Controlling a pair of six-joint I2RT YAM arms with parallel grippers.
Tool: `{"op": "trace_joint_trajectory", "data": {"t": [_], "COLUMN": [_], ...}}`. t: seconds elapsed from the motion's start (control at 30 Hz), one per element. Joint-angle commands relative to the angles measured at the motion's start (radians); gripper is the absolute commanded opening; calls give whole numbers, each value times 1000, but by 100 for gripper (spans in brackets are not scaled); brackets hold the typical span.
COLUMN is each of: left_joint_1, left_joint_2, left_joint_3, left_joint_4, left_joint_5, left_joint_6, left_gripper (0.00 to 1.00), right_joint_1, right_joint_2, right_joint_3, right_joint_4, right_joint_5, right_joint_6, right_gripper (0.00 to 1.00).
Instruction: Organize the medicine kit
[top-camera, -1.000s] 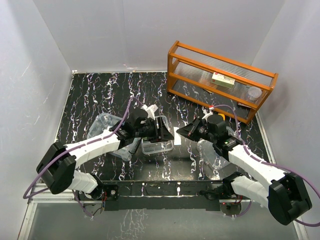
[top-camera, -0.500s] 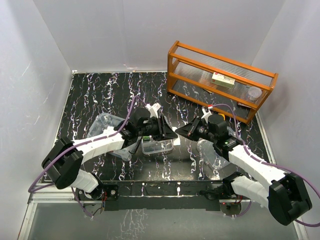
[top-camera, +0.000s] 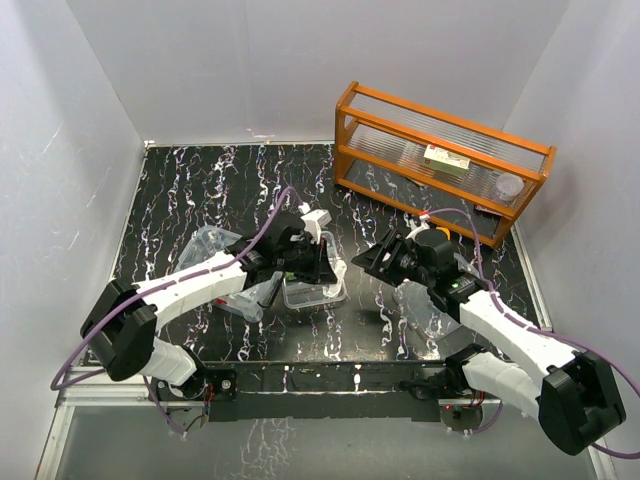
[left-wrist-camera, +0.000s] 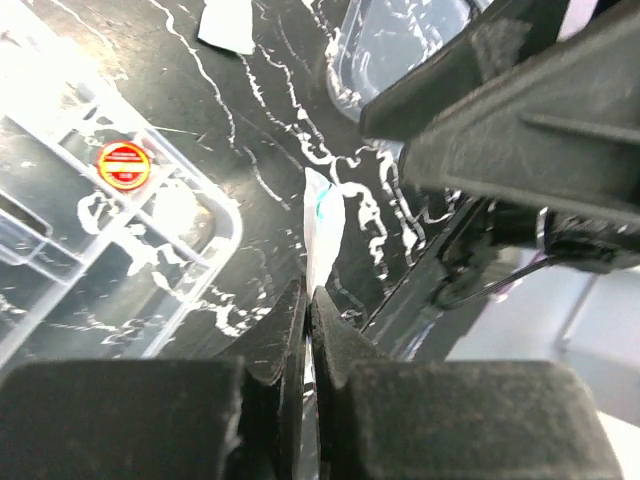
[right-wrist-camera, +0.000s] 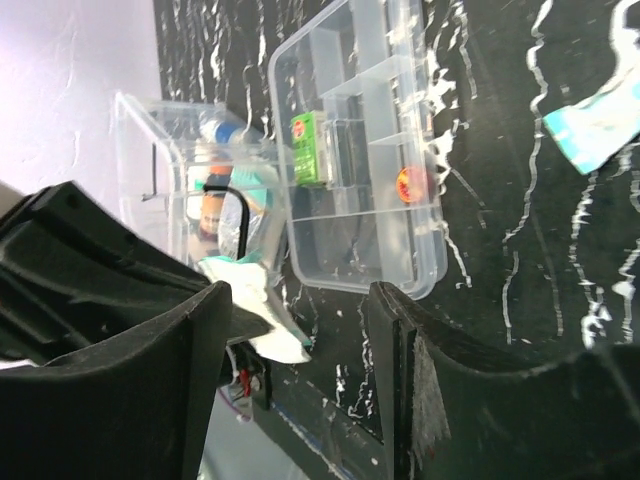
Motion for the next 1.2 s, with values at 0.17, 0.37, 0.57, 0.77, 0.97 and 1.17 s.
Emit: {"op": "trace_joint_trajectory", "data": {"t": [0.17,0.37,0.57,0.77,0.97,1.17], "left_joint_1": [-5,-10,-32,-35,-42,-45], "left_joint_2": [40,149,218,261,322,381], "left_joint_3": [254,339,379,403,434,474], "left_joint_4": [-568,-733,-745,-729,-727,-774], "left_joint_5": [-35,-100,-187,-211,-163,-194], "left_joint_6": [555,704,791,864,918,906], "left_gripper": [2,3,3,3,6,10], "right_joint_1": [-5,-5,-6,-7,-8,-9], "right_joint_2": [-41,-29,-39,-47,-43,-52], "right_joint_3": [44,-5,-40,-47,-42,-31], "right_joint_4": [-159,-198,-199,-205,-216,-255], "right_joint_5": [192,205,215,218,234,268], "right_joint_6": [1,83,135,158,166,218], "right_gripper": [56,55,54,54,54,52]}}
